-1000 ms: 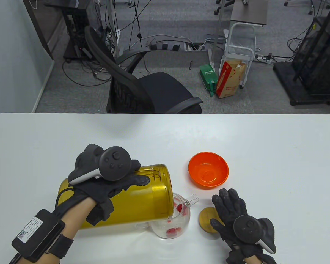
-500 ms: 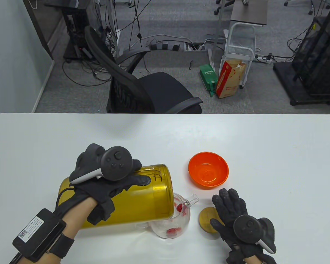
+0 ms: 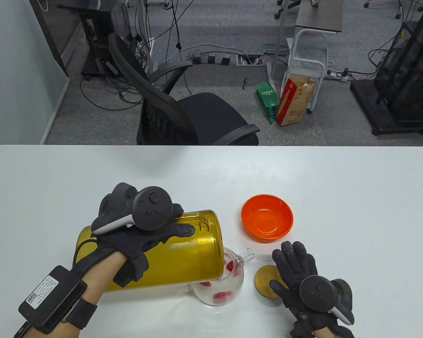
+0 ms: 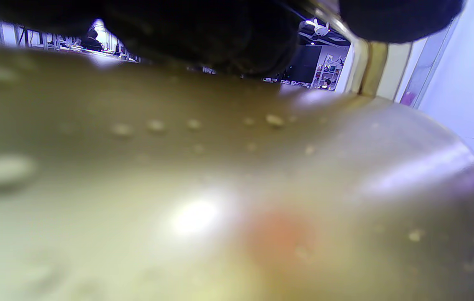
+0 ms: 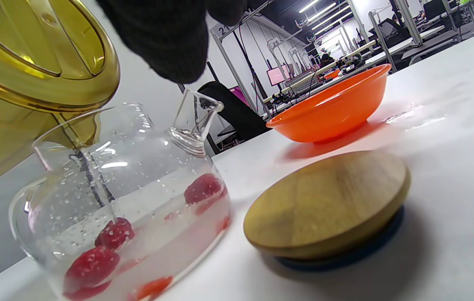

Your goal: Make wolfberry and red date tea

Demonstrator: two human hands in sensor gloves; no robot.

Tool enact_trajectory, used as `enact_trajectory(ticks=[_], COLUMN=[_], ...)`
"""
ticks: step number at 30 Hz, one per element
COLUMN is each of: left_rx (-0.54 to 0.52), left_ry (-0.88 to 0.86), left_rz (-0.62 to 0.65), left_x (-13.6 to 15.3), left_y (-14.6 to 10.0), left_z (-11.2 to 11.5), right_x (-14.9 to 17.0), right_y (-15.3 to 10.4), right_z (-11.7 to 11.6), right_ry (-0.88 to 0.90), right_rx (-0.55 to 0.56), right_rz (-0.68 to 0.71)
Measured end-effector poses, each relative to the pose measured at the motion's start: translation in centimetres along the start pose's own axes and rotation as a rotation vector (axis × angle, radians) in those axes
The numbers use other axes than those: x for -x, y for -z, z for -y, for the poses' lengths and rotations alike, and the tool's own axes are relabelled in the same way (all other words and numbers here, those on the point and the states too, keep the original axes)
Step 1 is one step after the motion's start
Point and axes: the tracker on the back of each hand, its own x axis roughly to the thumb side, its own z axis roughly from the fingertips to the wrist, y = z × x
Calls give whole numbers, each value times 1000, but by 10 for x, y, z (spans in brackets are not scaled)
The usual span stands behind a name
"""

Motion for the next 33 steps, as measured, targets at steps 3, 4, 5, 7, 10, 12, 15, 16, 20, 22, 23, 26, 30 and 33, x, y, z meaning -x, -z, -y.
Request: enact_trajectory(ticks=[3, 4, 5, 7, 10, 12, 15, 16, 20, 22, 23, 26, 30, 33], left_rx=[2, 3, 4, 6, 8, 10, 11, 10, 10, 12, 12, 13, 14, 16], left_ry=[2, 3, 4, 5, 8, 8, 9, 9, 10, 10, 9, 10, 11, 11], left_rz=[0, 0, 0, -2, -2, -3, -3, -3, -4, -5, -5, -5, -6, -7], left_x=[-1, -1, -1, -1, -2, -2, -3, -3, -3, -3, -3, -4, -4, -4], left_y=[1, 1, 1, 2, 2, 2, 3, 3, 3, 3, 3, 4, 4, 4], left_z=[0, 0, 0, -1, -1, -1, -1, -1, -1, -1, -2, -2, -2, -2], right_x=[0, 0, 0, 0, 0, 0, 0, 0, 0, 0, 0, 0, 0, 0], right_y=[0, 0, 0, 0, 0, 0, 0, 0, 0, 0, 0, 0, 0, 0], right_z=[0, 0, 0, 0, 0, 0, 0, 0, 0, 0, 0, 0, 0, 0], right_ry=[0, 0, 0, 0, 0, 0, 0, 0, 0, -1, -1, 0, 0, -1], right_rx=[0, 0, 0, -1, -2, -1, 0, 0, 0, -1, -1, 0, -1, 2], right_rz=[0, 1, 1, 1, 2, 1, 2, 2, 2, 2, 2, 1, 1, 1])
